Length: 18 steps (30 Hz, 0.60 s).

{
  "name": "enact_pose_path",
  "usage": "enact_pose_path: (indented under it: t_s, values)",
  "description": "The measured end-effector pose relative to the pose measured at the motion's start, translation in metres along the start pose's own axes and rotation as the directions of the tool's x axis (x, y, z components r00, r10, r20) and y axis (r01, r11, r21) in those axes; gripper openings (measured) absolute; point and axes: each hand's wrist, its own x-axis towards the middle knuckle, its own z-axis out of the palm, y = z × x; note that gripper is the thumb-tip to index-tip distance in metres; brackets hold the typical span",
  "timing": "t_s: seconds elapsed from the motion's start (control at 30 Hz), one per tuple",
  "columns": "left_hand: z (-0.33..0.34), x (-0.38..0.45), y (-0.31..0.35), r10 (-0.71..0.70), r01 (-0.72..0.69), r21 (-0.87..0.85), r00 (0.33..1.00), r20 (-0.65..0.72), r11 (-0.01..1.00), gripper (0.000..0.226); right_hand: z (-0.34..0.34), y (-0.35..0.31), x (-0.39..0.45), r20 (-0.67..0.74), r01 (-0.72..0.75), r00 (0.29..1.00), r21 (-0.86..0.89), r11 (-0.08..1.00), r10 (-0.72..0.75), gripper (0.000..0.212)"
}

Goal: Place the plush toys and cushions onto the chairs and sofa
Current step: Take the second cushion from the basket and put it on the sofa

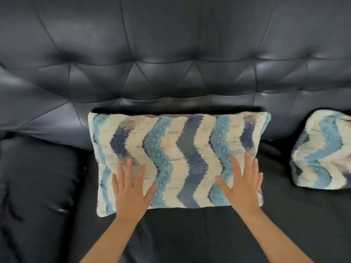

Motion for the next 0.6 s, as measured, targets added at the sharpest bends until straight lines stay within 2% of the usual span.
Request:
enact_pose_path:
  t_s: [0.13,0.23,0.3,0.37,0.47,0.53,0.6]
  values:
    - [-0.006,0.036,0.004,0.134,-0.139,0.001,0.957,-0.256,0.99,0.056,-0.006,-0.029,0.036,-0.19,0.171,0.966,-0.031,0.985,-0.174,0.064]
    - [0.011,0.051,0.001,0.171,-0.158,0.065,0.922,-0.347,0.985,0.06,0.006,-0.039,0.054,-0.303,0.247,0.919,-0.054,0.968,-0.251,0.053]
    - [0.036,0.055,-0.005,0.133,-0.113,0.089,0.955,-0.264,0.99,0.061,0.032,-0.037,0.062,-0.174,0.248,0.949,-0.105,0.963,-0.263,0.054]
    - [0.062,0.063,-0.009,0.063,-0.049,0.138,0.993,-0.097,0.989,0.065,0.062,-0.033,0.073,0.021,0.256,0.966,-0.207,0.944,-0.257,0.062]
    - [0.077,0.076,0.002,-0.05,0.042,0.161,0.998,0.045,0.986,0.061,0.088,-0.03,0.091,0.206,0.203,0.966,-0.247,0.948,-0.153,0.067]
    - [0.074,0.071,0.007,-0.037,0.039,0.149,0.999,-0.016,0.988,0.056,0.083,-0.029,0.084,0.145,0.224,0.969,-0.166,0.96,-0.201,0.067]
    - [0.065,0.049,-0.001,0.005,0.005,0.071,0.99,-0.139,0.997,0.055,0.073,-0.022,0.055,-0.034,0.265,0.963,-0.072,0.962,-0.268,0.063]
